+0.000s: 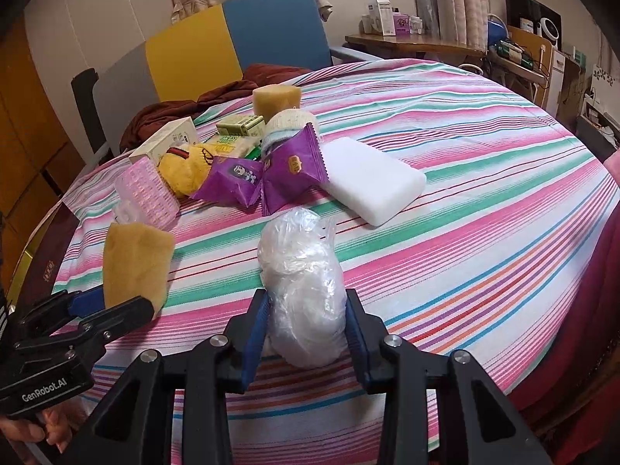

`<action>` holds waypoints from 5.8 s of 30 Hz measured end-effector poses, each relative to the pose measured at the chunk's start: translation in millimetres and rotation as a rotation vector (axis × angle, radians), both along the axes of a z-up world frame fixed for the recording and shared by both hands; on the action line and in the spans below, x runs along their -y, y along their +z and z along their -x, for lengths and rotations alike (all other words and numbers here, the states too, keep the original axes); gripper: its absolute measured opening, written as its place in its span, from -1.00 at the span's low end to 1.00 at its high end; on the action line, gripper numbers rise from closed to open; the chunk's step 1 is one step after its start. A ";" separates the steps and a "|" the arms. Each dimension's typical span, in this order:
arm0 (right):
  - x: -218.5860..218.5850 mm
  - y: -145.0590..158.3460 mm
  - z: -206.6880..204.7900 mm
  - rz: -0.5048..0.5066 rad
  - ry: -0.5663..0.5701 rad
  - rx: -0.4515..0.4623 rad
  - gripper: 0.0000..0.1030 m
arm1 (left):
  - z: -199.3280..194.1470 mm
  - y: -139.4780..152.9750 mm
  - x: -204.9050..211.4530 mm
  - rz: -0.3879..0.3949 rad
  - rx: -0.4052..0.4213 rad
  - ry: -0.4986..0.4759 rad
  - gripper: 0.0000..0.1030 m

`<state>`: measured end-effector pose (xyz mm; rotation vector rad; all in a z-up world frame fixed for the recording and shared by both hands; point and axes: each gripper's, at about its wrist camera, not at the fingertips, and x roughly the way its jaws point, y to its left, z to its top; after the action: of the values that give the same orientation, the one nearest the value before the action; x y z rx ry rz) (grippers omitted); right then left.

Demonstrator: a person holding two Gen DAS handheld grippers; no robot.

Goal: Organize objects
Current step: 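Grasp the yellow sponge with the left tool while the right tool holds the bundle, then carry the sponge and bundle to the gold tray and release both, then move both tools back to the pile and grasp the pink plastic cup with the left tool, then grasp the yellow plush toy with the right tool while the left tool holds the pink cup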

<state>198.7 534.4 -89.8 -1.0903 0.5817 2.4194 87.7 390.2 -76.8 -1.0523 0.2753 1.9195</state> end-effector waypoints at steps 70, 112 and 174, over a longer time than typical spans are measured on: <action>335.8 34.8 344.0 0.288 0.629 0.052 -0.06 | 259.0 24.2 370.8 0.043 0.146 0.832 0.60; 119.4 48.3 104.8 -0.001 0.245 -0.112 -0.06 | 101.8 77.7 217.5 -0.141 0.015 0.524 1.00; 37.2 30.2 137.4 0.131 0.271 -0.196 -0.10 | 81.3 -0.9 32.0 0.007 0.028 0.099 -0.45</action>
<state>61.2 497.2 -59.6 -1.0482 0.7047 2.7799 6.3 358.1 -77.7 -1.1146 0.2172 1.9919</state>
